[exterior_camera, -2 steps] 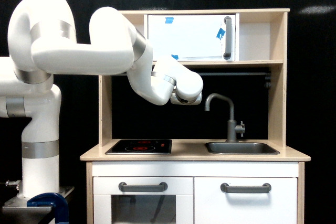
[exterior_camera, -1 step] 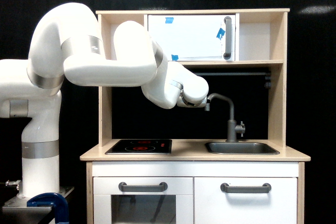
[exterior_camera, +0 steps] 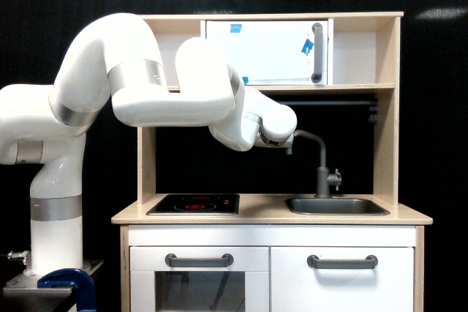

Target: Turn on the faucet

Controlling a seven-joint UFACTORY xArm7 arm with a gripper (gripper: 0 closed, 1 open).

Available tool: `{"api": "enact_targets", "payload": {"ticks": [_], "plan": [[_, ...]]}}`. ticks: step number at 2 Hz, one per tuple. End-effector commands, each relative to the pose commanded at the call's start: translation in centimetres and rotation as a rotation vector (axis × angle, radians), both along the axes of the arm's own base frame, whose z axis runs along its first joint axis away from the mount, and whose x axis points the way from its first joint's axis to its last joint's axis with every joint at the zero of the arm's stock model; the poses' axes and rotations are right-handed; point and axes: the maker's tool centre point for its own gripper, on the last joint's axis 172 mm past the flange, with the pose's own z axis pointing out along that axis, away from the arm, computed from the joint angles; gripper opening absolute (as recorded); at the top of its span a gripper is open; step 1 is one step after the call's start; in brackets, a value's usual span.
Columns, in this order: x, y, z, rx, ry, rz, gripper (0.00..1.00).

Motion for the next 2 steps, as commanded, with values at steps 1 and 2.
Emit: {"api": "enact_targets", "payload": {"ticks": [1, 2], "plan": [[1.1, 1.1, 0.1, 0.000, 0.000, 0.000, 1.00], [3.6, -1.2, -0.1, 0.000, 0.000, 0.000, 1.00]]}}
